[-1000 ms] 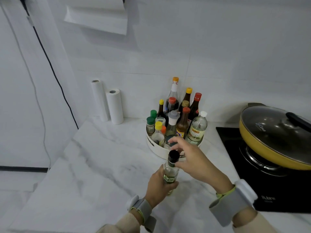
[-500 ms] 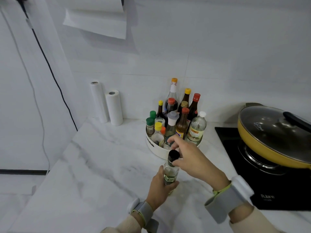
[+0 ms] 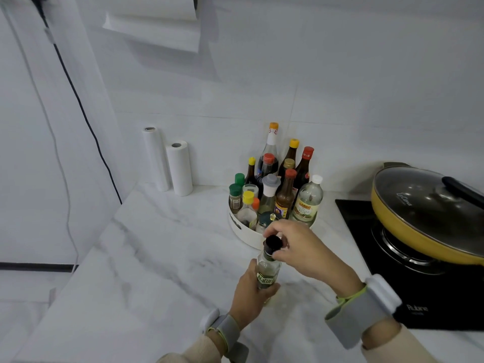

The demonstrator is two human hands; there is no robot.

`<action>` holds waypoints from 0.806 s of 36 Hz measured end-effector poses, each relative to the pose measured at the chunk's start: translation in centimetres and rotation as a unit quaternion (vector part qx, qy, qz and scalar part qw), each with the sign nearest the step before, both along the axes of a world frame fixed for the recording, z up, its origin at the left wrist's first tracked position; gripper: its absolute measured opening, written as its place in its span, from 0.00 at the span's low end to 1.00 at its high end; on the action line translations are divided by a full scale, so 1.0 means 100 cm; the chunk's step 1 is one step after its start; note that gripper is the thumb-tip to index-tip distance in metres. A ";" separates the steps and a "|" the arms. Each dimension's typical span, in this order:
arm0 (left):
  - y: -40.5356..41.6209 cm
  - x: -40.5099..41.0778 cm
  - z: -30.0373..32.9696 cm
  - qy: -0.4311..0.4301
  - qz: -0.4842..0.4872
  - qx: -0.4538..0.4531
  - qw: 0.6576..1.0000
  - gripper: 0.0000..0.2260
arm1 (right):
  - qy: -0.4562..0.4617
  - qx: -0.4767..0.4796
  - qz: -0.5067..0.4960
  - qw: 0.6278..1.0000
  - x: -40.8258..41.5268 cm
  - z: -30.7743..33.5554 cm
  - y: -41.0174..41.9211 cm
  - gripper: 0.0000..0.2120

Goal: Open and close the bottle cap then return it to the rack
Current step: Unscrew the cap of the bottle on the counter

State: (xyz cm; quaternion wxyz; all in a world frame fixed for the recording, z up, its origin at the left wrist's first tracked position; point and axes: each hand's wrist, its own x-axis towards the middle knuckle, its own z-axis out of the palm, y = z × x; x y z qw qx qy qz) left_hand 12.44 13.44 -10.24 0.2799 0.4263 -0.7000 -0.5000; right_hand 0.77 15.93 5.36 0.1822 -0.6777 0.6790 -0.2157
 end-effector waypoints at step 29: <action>-0.013 -0.004 0.000 0.008 0.010 -0.005 1.000 0.21 | 0.008 0.024 -0.045 0.999 -0.003 0.001 -0.021 0.23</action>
